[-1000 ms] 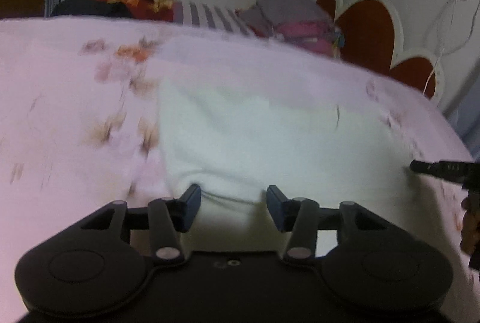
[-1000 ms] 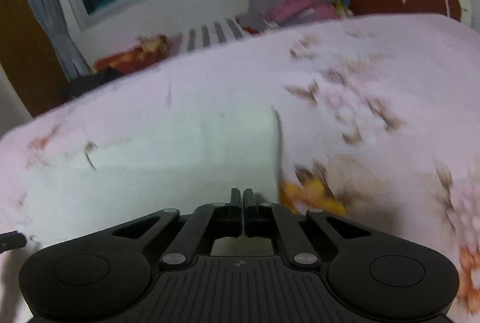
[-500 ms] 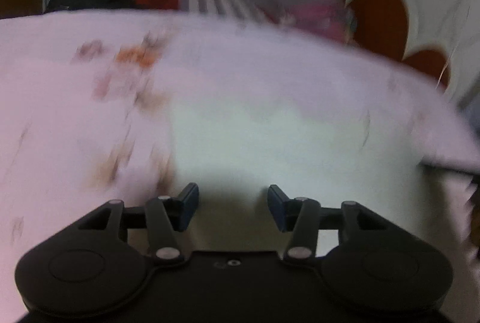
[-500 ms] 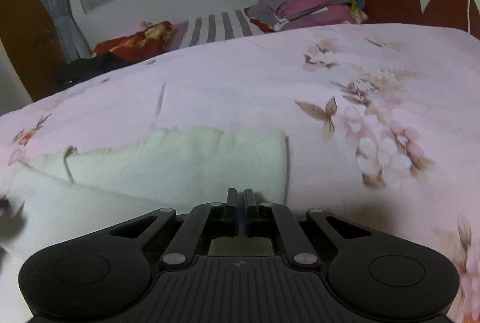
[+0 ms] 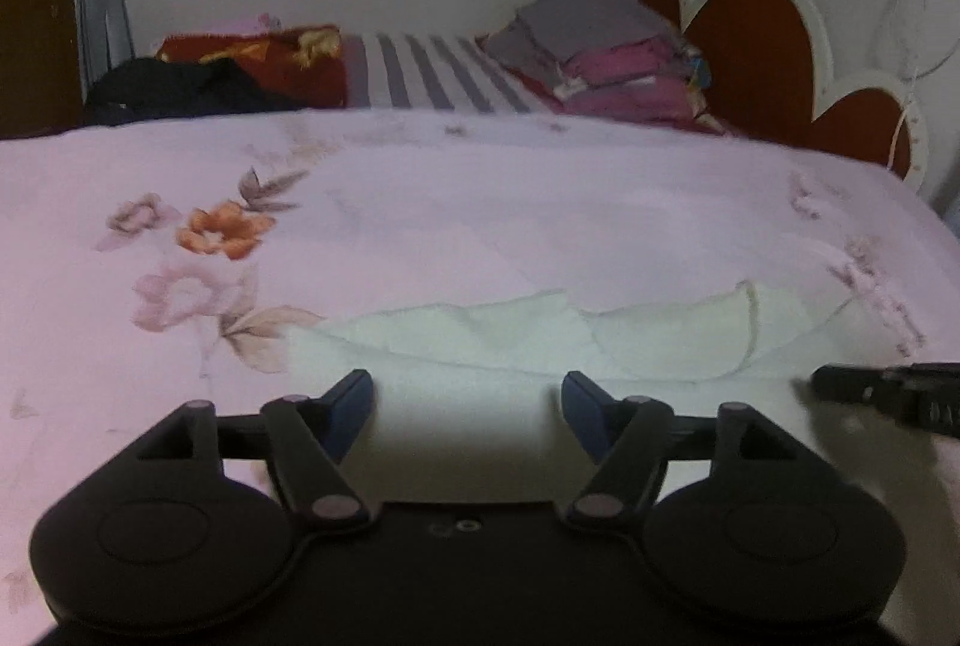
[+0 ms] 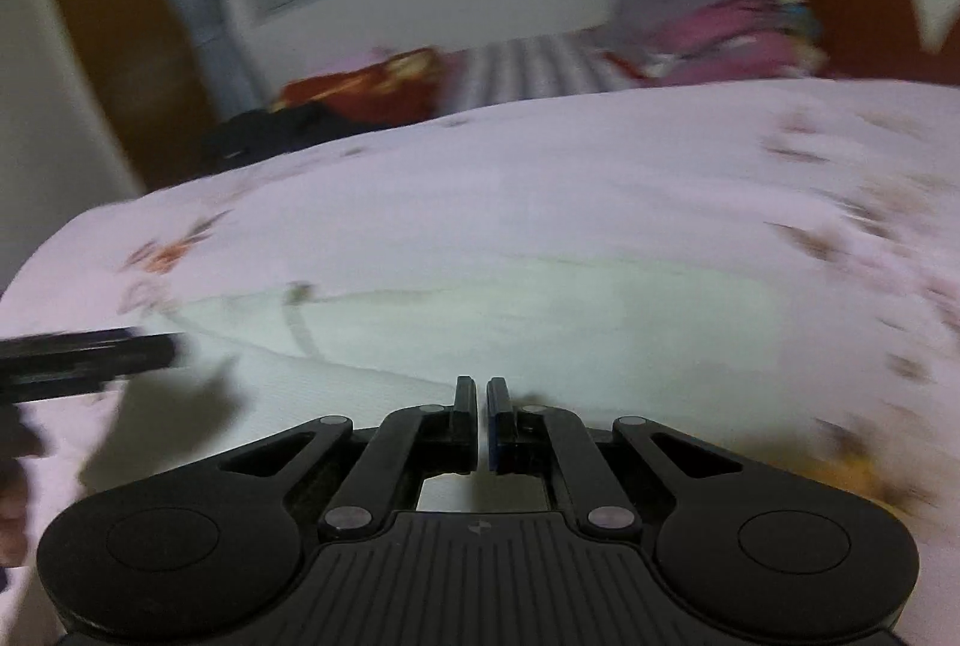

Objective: Fold small clothes

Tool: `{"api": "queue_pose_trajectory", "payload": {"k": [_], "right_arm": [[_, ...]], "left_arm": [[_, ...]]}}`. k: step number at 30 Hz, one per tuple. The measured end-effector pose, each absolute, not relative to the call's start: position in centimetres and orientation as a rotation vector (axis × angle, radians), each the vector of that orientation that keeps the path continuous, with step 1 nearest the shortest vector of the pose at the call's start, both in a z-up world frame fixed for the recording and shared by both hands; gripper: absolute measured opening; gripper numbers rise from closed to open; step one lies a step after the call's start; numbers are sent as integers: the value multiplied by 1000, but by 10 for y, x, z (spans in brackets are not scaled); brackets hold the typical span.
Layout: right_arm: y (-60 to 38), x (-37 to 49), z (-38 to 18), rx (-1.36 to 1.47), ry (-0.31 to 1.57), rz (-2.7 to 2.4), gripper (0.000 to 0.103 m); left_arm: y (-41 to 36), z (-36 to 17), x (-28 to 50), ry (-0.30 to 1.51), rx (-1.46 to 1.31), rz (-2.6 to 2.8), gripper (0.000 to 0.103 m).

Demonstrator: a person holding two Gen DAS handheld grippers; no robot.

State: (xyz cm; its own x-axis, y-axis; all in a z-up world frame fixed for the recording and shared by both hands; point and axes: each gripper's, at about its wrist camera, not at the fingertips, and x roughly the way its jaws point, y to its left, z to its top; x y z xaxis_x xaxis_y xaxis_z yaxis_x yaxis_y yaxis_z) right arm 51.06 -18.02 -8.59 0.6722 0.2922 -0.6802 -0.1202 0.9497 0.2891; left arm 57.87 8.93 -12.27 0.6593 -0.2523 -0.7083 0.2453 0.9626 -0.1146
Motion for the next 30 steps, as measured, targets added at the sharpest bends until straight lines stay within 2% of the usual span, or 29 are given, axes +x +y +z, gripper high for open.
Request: {"api": "queue_pose_trajectory", "payload": {"k": [2, 4, 9, 11, 13, 14, 23, 30], "right_arm": [[-161, 521, -94, 224, 827, 327, 2], [-154, 528, -104, 182, 856, 346, 2], [-192, 528, -108, 215, 840, 179, 0], [-177, 526, -97, 140, 831, 179, 0], [-167, 522, -87, 152, 798, 221, 0], [-161, 522, -85, 176, 799, 251, 0], [-134, 513, -102, 155, 876, 316, 0], [-177, 489, -102, 131, 865, 182, 0]], "left_arm": [[92, -133, 581, 826, 13, -259, 64], [104, -139, 583, 823, 16, -233, 66], [109, -133, 581, 834, 24, -230, 62], [102, -122, 569, 794, 41, -210, 65], [88, -113, 552, 766, 39, -229, 74], [82, -110, 548, 760, 36, -218, 75], [48, -121, 512, 806, 32, -178, 75], [66, -130, 502, 824, 34, -134, 75]]}}
